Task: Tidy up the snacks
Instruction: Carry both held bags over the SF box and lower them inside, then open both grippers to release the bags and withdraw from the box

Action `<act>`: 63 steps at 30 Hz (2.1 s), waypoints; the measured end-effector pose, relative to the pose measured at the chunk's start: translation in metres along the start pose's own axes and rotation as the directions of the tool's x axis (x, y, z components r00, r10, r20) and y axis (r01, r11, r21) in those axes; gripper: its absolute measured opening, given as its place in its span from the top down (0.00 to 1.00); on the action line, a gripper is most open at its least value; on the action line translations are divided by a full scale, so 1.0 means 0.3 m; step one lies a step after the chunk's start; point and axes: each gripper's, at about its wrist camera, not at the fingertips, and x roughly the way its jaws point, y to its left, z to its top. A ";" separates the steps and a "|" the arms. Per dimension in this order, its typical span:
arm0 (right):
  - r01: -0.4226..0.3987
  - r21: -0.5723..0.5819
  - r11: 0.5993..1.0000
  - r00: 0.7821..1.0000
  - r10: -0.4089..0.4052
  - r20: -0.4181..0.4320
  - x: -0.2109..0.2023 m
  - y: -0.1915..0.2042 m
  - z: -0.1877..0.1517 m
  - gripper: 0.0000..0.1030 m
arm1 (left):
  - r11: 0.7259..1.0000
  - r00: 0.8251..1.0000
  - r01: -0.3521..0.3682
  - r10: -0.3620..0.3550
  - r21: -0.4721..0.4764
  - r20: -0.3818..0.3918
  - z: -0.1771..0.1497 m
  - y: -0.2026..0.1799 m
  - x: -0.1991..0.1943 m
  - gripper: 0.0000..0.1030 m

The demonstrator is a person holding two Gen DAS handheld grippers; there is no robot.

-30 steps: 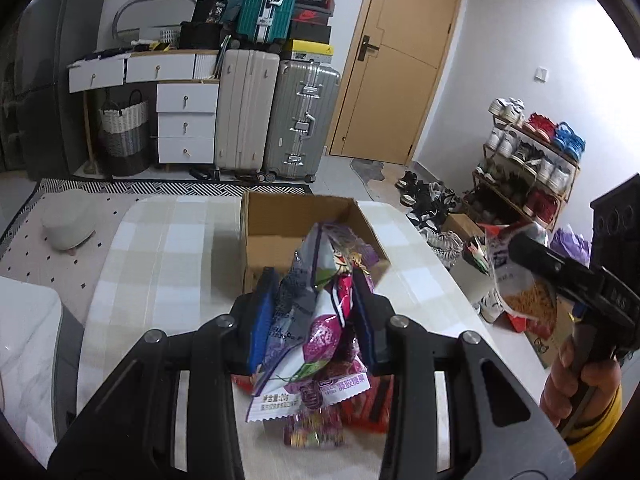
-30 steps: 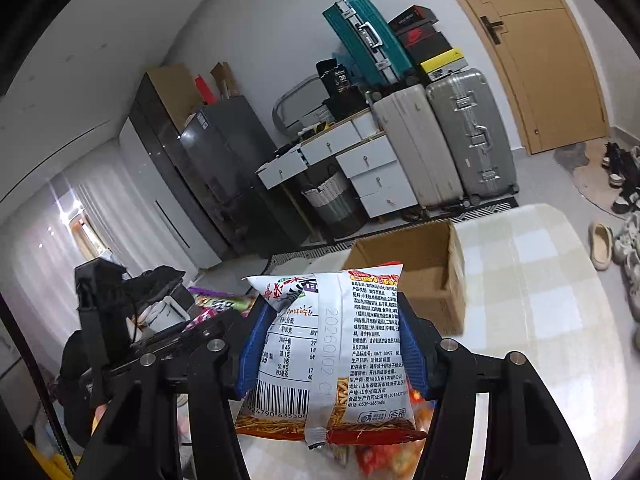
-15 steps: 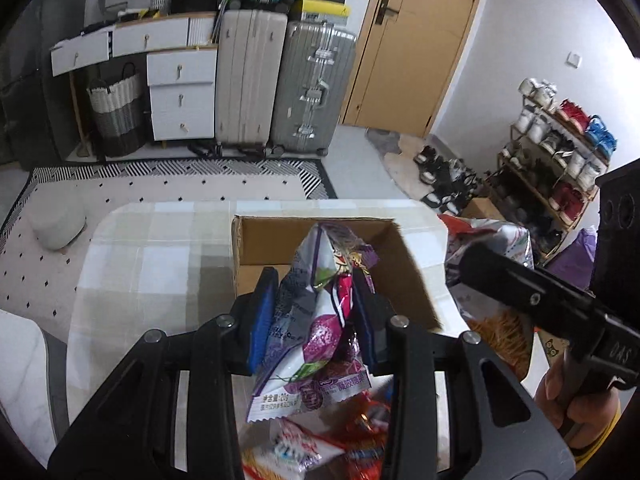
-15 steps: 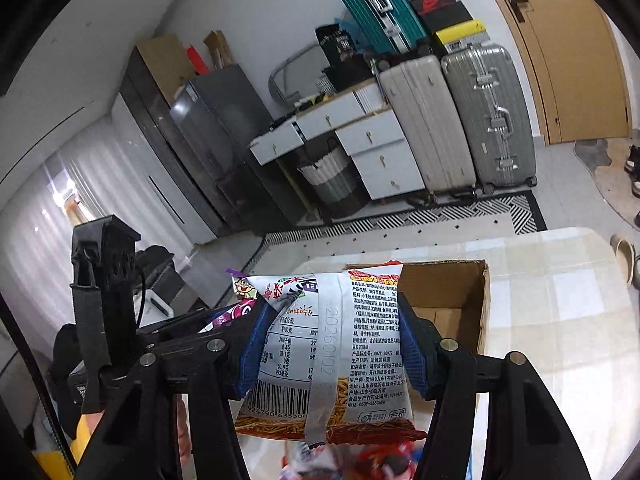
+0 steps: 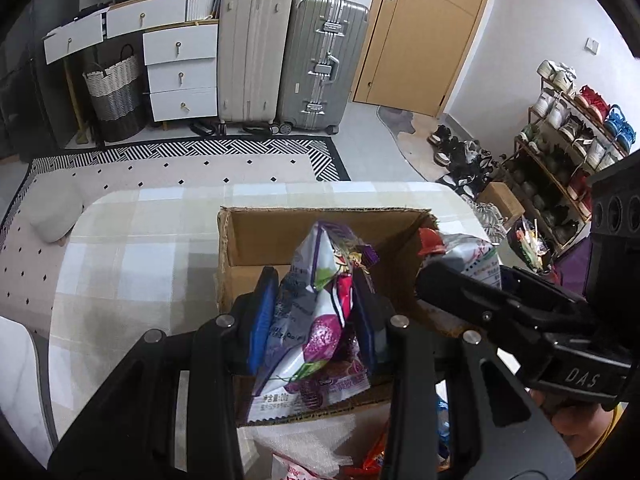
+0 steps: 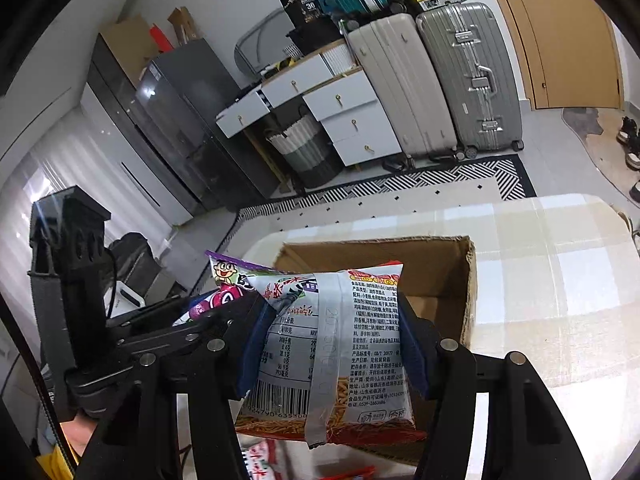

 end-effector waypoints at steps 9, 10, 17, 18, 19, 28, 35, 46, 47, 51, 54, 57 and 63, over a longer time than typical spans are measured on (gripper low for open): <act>0.038 -0.023 0.999 0.999 -0.039 -0.035 0.068 -0.021 -0.021 0.43 | 1.000 0.999 -0.015 0.015 0.004 -0.033 -0.028 -0.004 0.108 0.68; 0.045 -0.027 0.999 0.998 -0.046 -0.037 0.076 -0.015 -0.024 0.43 | 1.000 0.999 -0.021 0.021 0.003 -0.035 -0.041 -0.004 0.110 0.68; 0.067 -0.029 0.997 0.996 -0.068 -0.064 0.120 -0.041 -0.036 0.43 | 1.000 0.998 -0.031 0.031 -0.003 -0.062 -0.058 0.000 0.200 0.68; 0.068 -0.034 0.997 0.996 -0.070 -0.062 0.120 -0.039 -0.037 0.43 | 1.000 0.997 -0.031 0.030 -0.005 -0.064 -0.062 0.008 0.207 0.68; 0.073 -0.044 0.996 0.995 -0.076 -0.059 0.120 -0.036 -0.037 0.43 | 0.999 0.997 -0.031 0.031 -0.008 -0.067 -0.064 0.009 0.217 0.68; 0.117 -0.092 0.989 0.991 -0.122 -0.058 0.143 -0.021 -0.034 0.43 | 0.999 0.995 -0.040 0.038 -0.023 -0.089 -0.083 0.054 0.259 0.68; 0.154 -0.125 0.980 0.985 -0.162 -0.061 0.150 -0.009 -0.033 0.42 | 0.999 0.994 -0.042 0.040 -0.021 -0.105 -0.090 0.069 0.261 0.65; 0.176 -0.163 0.971 0.983 -0.181 -0.018 0.046 0.039 -0.025 0.37 | 0.993 0.992 -0.112 0.110 -0.033 -0.065 -0.098 0.041 0.101 0.36; 0.176 -0.162 0.971 0.983 -0.181 -0.020 0.036 0.041 -0.026 0.36 | 0.993 0.992 -0.112 0.110 -0.035 -0.057 -0.102 0.036 0.079 0.36; 0.186 -0.180 0.966 0.982 -0.187 0.011 -0.005 0.063 -0.034 0.25 | 0.990 0.990 -0.138 0.136 -0.041 -0.045 -0.129 0.030 -0.006 0.31; 0.231 -0.195 0.953 0.973 -0.229 0.034 -0.027 0.083 -0.041 0.24 | 0.989 0.990 -0.139 0.138 -0.053 -0.021 -0.159 0.033 -0.081 0.23; 0.259 -0.231 0.938 0.966 -0.252 0.059 -0.057 0.131 -0.053 0.24 | 0.987 0.988 -0.153 0.153 -0.053 -0.003 -0.191 0.029 -0.158 0.23; 0.238 -0.292 0.926 0.970 -0.209 0.127 -0.222 0.261 -0.134 0.23 | 0.986 0.983 -0.157 0.161 -0.047 0.088 -0.290 0.004 -0.369 0.23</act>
